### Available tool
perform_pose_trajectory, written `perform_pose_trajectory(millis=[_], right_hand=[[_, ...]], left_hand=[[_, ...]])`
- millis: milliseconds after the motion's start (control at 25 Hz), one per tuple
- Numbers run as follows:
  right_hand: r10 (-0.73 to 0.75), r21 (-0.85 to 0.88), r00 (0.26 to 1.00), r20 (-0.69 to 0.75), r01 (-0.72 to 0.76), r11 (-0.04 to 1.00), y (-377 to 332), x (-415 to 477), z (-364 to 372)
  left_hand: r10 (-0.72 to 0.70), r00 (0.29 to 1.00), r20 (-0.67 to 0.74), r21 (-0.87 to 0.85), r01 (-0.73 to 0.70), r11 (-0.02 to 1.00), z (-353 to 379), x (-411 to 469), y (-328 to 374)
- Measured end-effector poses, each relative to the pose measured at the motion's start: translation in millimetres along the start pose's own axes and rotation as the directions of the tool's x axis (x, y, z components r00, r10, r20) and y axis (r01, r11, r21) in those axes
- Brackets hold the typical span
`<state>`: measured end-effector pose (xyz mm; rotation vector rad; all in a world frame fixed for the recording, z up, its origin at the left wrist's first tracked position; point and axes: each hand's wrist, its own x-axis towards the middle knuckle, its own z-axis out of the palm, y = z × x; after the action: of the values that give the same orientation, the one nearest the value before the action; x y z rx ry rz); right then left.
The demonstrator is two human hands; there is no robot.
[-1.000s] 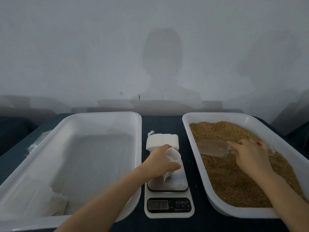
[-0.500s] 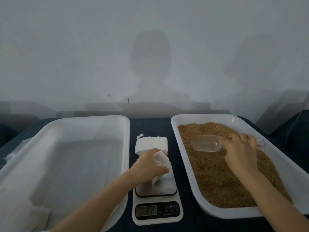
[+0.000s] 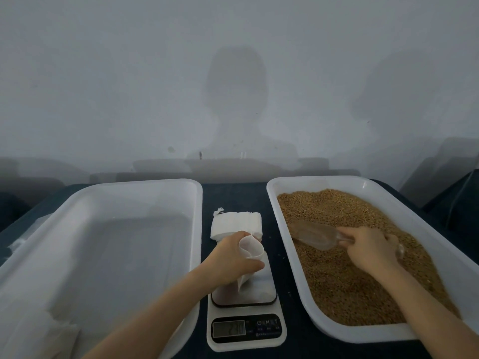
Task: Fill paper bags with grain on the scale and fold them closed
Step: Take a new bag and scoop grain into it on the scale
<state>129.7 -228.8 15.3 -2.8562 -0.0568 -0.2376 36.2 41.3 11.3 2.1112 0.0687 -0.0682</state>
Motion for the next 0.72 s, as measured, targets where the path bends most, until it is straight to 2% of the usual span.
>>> perform_pose_trajectory(millis=[240,480,720], right_hand=[[0.127,0.164,0.992,-0.016,-0.123,0.979,9,3,-8],[0.109,0.230,0.991,0.083,-0.126,0.965,8,1,-10],[0.107,0.226,0.993,0.050,-0.116,0.967,6,-2,-14]], left_hand=[[-0.002,1.000,-0.001,0.013,0.002,1.000,0,0,0],[-0.007,1.000,0.004,0.010,0.007,1.000,0,1,-1],[-0.014,1.000,0.002,0.026,0.014,1.000,1,1,-1]])
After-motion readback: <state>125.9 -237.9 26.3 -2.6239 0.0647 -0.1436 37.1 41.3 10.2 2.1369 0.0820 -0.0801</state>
